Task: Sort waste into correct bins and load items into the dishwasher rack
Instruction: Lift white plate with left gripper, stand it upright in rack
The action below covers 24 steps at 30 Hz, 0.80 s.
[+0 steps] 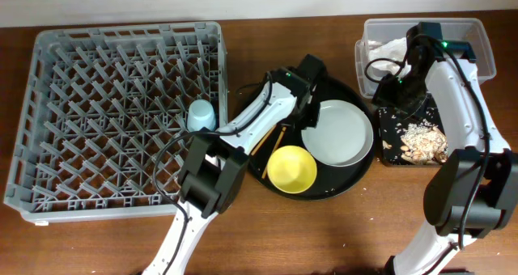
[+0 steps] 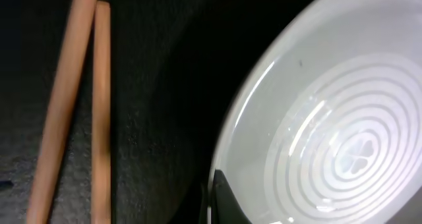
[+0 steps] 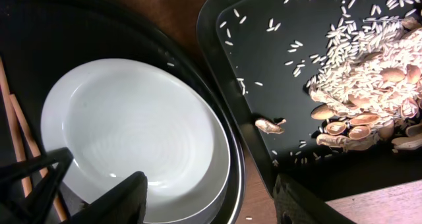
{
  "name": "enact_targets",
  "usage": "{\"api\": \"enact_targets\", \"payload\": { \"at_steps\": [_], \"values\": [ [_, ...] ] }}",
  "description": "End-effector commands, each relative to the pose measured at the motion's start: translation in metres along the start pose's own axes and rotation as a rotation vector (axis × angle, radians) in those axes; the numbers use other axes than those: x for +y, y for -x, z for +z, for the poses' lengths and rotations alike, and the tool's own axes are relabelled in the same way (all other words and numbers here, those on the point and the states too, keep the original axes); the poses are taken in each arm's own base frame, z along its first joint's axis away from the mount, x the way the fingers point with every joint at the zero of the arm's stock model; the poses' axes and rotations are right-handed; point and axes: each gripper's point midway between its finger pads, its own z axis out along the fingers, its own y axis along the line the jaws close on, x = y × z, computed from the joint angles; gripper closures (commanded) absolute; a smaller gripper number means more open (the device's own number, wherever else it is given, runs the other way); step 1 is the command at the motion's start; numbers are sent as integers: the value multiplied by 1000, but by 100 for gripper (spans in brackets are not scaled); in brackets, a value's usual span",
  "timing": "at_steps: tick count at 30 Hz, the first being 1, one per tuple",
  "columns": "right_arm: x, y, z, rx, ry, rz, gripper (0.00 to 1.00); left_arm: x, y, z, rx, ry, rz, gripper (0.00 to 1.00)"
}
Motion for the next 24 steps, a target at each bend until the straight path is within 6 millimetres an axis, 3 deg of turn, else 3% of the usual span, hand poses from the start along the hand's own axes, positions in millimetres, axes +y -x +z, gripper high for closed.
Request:
{"api": "enact_targets", "payload": {
  "at_steps": [1,4,5,6,7,8,9,10,11,13,16,17,20,22,24],
  "values": [
    [0,5,-17,-52,3,-9,37,10,45,-59,-103,-5,28,99],
    [0,6,-17,-54,4,-9,37,49,97,-181,-334,17,22,99],
    [0,6,-17,-55,4,-9,37,72,108,-223,-433,74,8,99],
    [0,6,-17,-55,4,-9,37,110,116,-273,-553,220,35,100],
    [0,7,-17,-58,5,-9,36,138,117,-303,-612,348,55,99],
    [1,8,-17,-61,7,-9,36,181,114,-330,-617,559,73,99],
    [1,8,-17,-62,7,-9,36,212,107,-343,-588,711,50,99],
    [1,8,-17,-61,6,-10,36,256,91,-360,-524,952,-36,99],
    [1,7,-17,-60,6,-10,36,282,76,-379,-478,1139,-95,99],
    [1,7,-17,-61,6,-10,36,313,54,-410,-406,1391,-182,100],
    [0,7,-17,-58,2,-9,36,346,35,-407,-388,1378,-314,100],
    [0,8,-17,-63,3,-9,36,357,35,-392,-370,1304,-327,100],
    [0,8,-17,-62,3,-9,36,362,43,-370,-353,1283,-325,100],
    [0,8,-17,-62,3,-9,36,371,46,-334,-264,1286,-292,100],
    [0,8,-17,-62,3,-10,36,370,49,-311,-256,1209,-299,100]
  ]
}}
